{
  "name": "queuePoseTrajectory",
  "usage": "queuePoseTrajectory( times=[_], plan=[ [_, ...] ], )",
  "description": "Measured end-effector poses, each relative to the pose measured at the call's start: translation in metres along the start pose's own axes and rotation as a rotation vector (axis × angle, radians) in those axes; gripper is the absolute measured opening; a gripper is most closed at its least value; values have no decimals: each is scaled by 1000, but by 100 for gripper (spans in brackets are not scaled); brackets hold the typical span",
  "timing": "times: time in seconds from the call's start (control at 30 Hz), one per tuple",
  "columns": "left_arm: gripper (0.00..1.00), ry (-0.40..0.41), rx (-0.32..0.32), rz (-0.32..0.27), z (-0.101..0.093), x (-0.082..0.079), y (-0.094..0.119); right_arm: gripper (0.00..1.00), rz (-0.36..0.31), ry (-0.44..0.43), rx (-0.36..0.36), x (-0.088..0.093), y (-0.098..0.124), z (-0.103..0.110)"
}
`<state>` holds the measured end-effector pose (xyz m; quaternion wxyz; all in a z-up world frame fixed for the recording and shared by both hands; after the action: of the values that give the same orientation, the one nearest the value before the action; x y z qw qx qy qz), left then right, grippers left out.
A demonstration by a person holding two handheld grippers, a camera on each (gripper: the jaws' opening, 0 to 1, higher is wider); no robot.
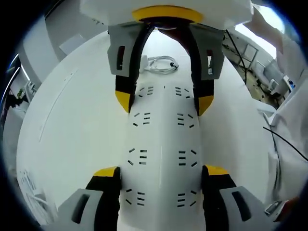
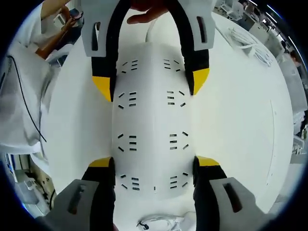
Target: Straighten the power strip on the desk, plug the charger into it
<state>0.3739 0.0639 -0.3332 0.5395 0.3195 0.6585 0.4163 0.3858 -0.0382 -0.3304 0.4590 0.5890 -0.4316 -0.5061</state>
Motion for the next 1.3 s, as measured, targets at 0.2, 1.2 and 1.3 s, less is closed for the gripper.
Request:
queuePoseTrajectory(
  times=[0.2, 1.2, 1.3],
  plan=[
    [70, -4, 2, -3, 0, 0, 0, 64, -4, -14, 3, 0, 0, 2],
    [71, -28, 18, -61, -2, 1, -1, 64, 8, -103, 22, 0, 0, 6],
    [71, -31, 19, -60, -2, 0, -1, 64, 11, -116, 25, 0, 0, 7]
  ],
)
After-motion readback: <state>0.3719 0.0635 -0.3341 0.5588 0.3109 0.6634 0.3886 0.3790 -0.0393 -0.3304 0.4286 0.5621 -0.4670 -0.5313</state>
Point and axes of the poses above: the point that each gripper's makers call its tool centre point, and the gripper's own axes: y roughly backward along the fingers, z roughly to its left, x roughly out of its underside, the point moved 5 cm from there along y, roughly backward along the fingers, and after that the axes turned 3 degrees about x, right-handed, at the moved point
